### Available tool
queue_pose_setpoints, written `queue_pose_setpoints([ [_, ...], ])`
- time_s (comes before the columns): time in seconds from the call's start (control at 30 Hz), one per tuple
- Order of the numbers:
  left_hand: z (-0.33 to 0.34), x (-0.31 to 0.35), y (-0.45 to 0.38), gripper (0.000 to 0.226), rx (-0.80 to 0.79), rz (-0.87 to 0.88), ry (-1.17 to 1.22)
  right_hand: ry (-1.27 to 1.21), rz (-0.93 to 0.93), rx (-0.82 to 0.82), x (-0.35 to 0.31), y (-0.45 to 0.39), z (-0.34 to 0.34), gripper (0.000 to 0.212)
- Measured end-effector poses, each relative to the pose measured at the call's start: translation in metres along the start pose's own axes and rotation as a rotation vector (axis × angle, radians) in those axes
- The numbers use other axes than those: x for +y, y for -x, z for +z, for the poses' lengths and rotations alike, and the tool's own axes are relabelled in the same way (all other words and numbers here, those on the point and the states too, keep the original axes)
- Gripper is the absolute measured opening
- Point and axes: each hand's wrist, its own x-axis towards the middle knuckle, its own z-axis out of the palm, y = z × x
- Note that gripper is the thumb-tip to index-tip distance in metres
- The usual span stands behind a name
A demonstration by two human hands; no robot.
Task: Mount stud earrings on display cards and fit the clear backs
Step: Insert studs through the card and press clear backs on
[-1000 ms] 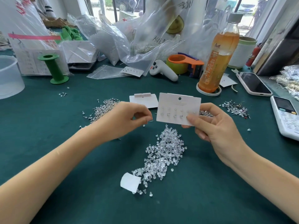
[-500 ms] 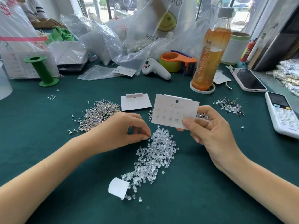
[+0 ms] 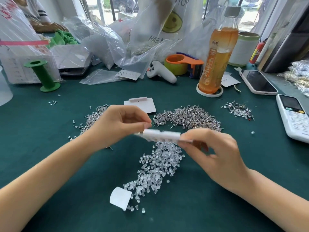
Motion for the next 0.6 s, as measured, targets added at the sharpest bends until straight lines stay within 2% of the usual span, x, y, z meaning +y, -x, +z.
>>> queue_pose_setpoints([
  [0.1, 0.001, 0.009, 0.003, 0.007, 0.002, -0.02, 0.069, 0.326, -0.365, -0.144, 0.007, -0.001, -0.003, 0.021],
  [0.2, 0.008, 0.016, 0.01, 0.012, -0.118, -0.004, 0.099, 0.514, -0.513, -0.175, 0.005, -0.001, -0.001, 0.024],
  [0.4, 0.021, 0.016, 0.017, 0.012, -0.249, 0.055, 0.05, 0.588, -0.573, -0.185, 0.001, -0.002, 0.003, 0.023],
  [0.6, 0.022, 0.016, 0.018, 0.014, -0.248, 0.116, -0.052, 0.602, -0.547, -0.217, 0.0, -0.002, 0.003, 0.021],
])
